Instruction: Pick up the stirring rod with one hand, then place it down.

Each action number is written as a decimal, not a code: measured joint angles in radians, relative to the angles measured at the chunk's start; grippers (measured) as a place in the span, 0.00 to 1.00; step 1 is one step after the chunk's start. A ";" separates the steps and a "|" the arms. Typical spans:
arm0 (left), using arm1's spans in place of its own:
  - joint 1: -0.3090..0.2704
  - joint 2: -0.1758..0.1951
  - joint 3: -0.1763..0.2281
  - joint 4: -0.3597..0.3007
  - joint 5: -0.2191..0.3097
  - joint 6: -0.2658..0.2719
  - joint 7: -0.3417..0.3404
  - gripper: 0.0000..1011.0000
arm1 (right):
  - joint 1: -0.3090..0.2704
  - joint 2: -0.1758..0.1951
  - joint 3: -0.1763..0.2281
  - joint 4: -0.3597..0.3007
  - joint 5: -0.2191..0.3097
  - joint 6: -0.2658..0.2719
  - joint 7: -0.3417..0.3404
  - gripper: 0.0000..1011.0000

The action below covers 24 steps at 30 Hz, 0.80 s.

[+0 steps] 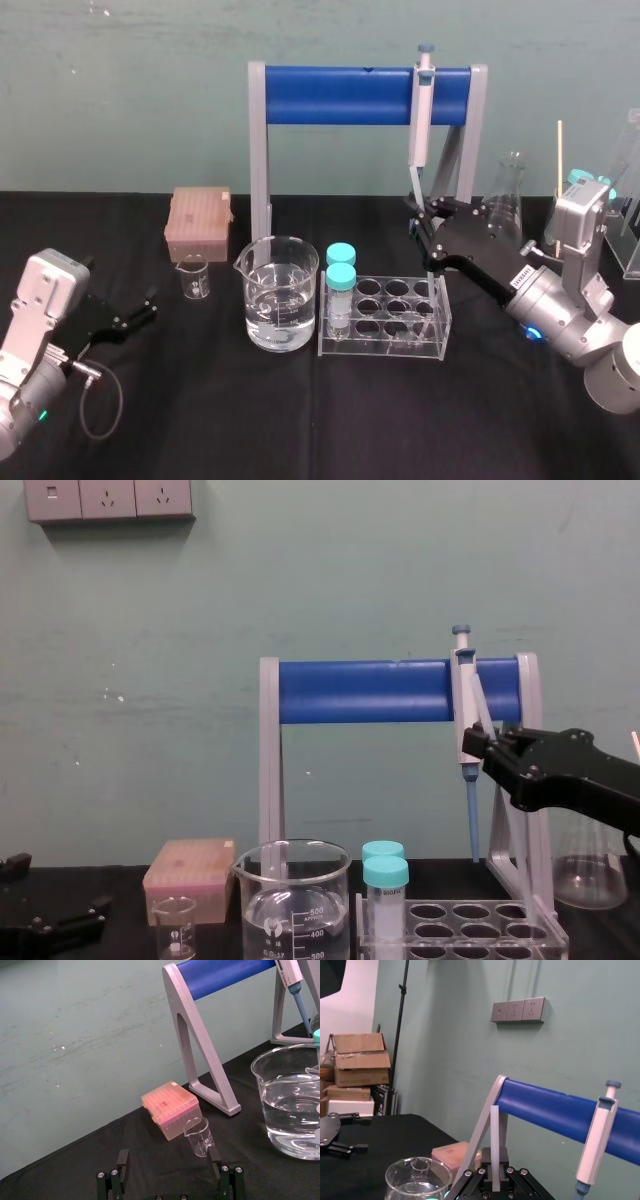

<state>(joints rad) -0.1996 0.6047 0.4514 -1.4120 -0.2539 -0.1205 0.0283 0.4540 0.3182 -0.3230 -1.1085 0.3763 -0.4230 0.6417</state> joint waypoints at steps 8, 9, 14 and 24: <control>0.000 0.000 0.000 0.000 0.000 0.000 0.000 0.99 | 0.028 -0.014 -0.008 0.058 0.025 -0.003 0.037 0.07; 0.000 0.000 0.000 0.000 0.000 0.000 0.000 0.99 | 0.033 -0.016 -0.010 0.069 0.030 -0.003 0.043 0.07; 0.000 0.000 0.000 0.000 0.000 0.000 0.000 0.99 | 0.051 -0.027 -0.017 0.113 0.046 -0.002 0.066 0.07; 0.000 0.000 0.000 0.000 0.000 0.000 0.000 0.99 | 0.071 -0.036 -0.029 0.170 0.054 0.002 0.088 0.07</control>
<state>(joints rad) -0.1995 0.6047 0.4514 -1.4120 -0.2540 -0.1205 0.0283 0.5254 0.2817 -0.3520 -0.9383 0.4307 -0.4211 0.7295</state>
